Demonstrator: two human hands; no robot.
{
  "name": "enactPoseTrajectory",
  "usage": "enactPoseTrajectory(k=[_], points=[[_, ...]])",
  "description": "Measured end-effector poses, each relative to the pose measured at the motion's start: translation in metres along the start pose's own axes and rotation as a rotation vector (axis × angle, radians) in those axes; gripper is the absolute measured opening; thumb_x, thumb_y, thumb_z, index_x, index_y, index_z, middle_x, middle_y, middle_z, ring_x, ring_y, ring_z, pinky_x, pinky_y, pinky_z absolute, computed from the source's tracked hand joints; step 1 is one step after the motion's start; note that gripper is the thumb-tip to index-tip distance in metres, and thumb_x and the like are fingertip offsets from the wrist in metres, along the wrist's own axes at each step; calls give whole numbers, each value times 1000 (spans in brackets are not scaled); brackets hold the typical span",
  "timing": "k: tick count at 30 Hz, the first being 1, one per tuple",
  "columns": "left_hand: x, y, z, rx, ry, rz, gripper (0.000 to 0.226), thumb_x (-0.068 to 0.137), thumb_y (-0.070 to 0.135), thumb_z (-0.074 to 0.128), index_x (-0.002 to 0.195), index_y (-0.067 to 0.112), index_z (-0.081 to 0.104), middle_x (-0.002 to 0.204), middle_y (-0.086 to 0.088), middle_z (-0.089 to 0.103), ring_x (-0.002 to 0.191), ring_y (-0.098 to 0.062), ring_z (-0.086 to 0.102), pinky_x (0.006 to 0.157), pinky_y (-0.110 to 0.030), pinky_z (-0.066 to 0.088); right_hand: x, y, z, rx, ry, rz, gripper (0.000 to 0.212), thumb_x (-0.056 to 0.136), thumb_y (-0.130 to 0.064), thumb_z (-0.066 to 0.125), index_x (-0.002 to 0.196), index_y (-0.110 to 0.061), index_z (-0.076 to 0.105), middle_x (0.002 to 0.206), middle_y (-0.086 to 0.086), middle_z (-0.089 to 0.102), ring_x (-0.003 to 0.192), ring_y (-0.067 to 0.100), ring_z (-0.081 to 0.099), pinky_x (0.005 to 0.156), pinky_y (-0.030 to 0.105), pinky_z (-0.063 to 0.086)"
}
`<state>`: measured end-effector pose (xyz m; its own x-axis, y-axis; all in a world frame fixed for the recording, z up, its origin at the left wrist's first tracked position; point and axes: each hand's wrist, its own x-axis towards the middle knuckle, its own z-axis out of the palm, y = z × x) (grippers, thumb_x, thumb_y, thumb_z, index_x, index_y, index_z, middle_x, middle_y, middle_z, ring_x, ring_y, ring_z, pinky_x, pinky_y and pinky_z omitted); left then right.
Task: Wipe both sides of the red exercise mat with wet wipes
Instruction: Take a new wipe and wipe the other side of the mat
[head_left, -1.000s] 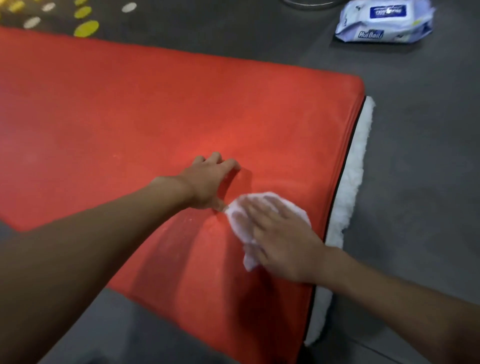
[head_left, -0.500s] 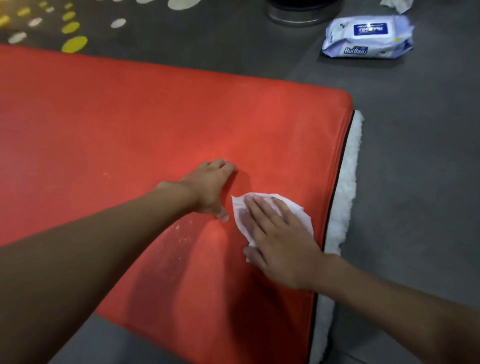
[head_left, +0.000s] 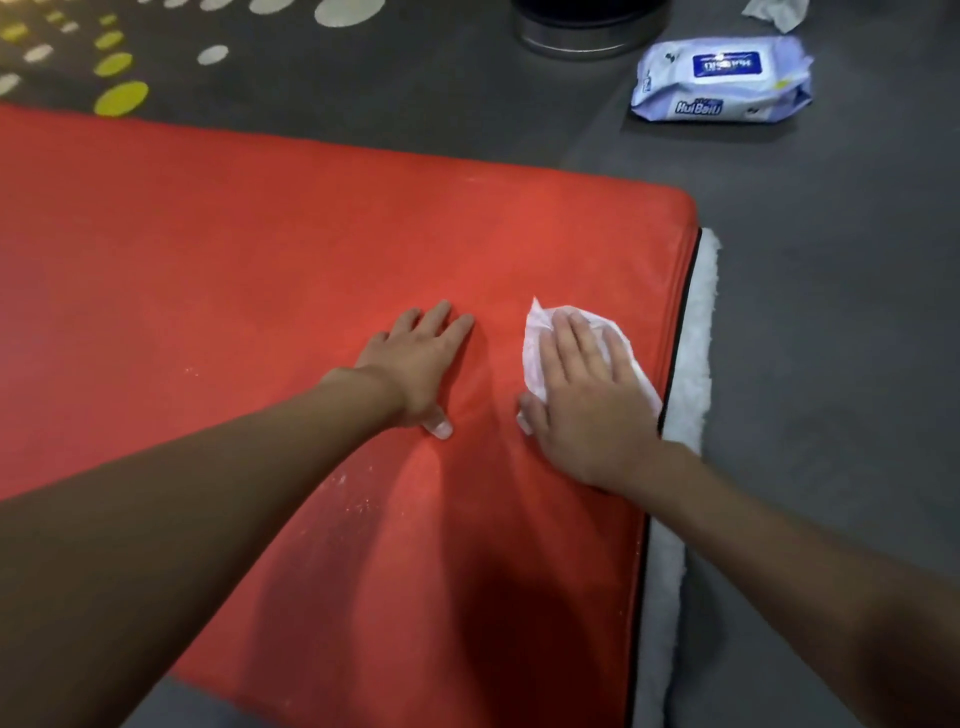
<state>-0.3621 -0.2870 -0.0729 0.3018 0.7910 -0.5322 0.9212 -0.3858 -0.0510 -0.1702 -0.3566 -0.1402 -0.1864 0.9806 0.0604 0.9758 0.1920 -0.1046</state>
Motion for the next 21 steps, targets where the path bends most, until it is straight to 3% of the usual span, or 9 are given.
enactPoseTrajectory(k=[3, 5, 9, 10, 12, 14, 18, 19, 21], points=[[0, -1, -1, 1, 12, 0, 138, 57, 40, 91, 156, 27, -3, 165, -1, -7, 150, -33, 3, 114, -52, 24, -21, -23, 6, 29, -48, -219, 75, 92, -50, 33, 147, 1, 40, 154, 21, 36, 148, 32, 25, 119, 52, 20], [0, -1, 1, 1, 7, 3, 137, 58, 40, 91, 156, 27, -4, 165, -1, -8, 150, -32, 2, 114, -52, 23, -11, -2, 4, 13, -49, -322, 73, 94, -51, 32, 148, -2, 39, 156, 17, 34, 149, 27, 25, 120, 50, 18], [1, -1, -1, -6, 5, -6, 138, 56, 40, 92, 156, 28, -3, 165, -2, -7, 150, -33, 3, 114, -52, 23, 20, 9, 3, 11, 43, 44, 73, 92, -47, 32, 142, 4, 46, 150, 23, 42, 144, 34, 33, 118, 52, 21], [1, 0, -1, 0, 6, -6, 138, 56, 40, 92, 156, 28, -3, 165, -2, -6, 150, -33, 4, 114, -53, 23, 15, -5, 4, 33, 14, 30, 73, 90, -46, 33, 141, 5, 47, 148, 24, 44, 143, 35, 35, 117, 53, 23], [1, 1, -1, 11, 11, -4, 138, 57, 40, 92, 156, 27, -3, 165, -2, -6, 150, -33, 4, 114, -53, 24, -6, -23, 9, 47, -12, -186, 73, 91, -46, 35, 143, 3, 45, 150, 22, 42, 145, 34, 32, 117, 53, 23], [1, 0, 0, 10, 7, -4, 136, 58, 40, 91, 156, 26, -3, 165, -2, -7, 150, -32, 2, 114, -52, 24, 0, -4, 5, 42, -51, -331, 74, 93, -52, 31, 148, -2, 39, 156, 17, 35, 148, 28, 25, 119, 51, 21], [1, 0, 0, 9, 14, 8, 137, 56, 41, 92, 156, 27, -1, 164, -2, -3, 149, -32, 6, 112, -52, 26, 34, 12, 6, 27, -7, 44, 76, 92, -50, 26, 145, 1, 43, 152, 22, 40, 146, 33, 30, 119, 54, 20], [1, 0, -1, 13, 15, 8, 137, 54, 42, 92, 156, 28, 2, 163, -2, 1, 148, -32, 10, 111, -51, 28, 32, -1, 6, 45, -29, 44, 75, 91, -49, 28, 143, 2, 46, 149, 23, 43, 144, 34, 33, 118, 54, 22], [6, -4, -7, 12, 10, 24, 133, 50, 47, 92, 154, 28, 11, 158, 0, 15, 141, -33, 23, 109, -49, 34, 20, -14, 13, 50, -31, -128, 76, 90, -50, 30, 144, 1, 45, 151, 20, 42, 145, 32, 32, 118, 53, 22]])
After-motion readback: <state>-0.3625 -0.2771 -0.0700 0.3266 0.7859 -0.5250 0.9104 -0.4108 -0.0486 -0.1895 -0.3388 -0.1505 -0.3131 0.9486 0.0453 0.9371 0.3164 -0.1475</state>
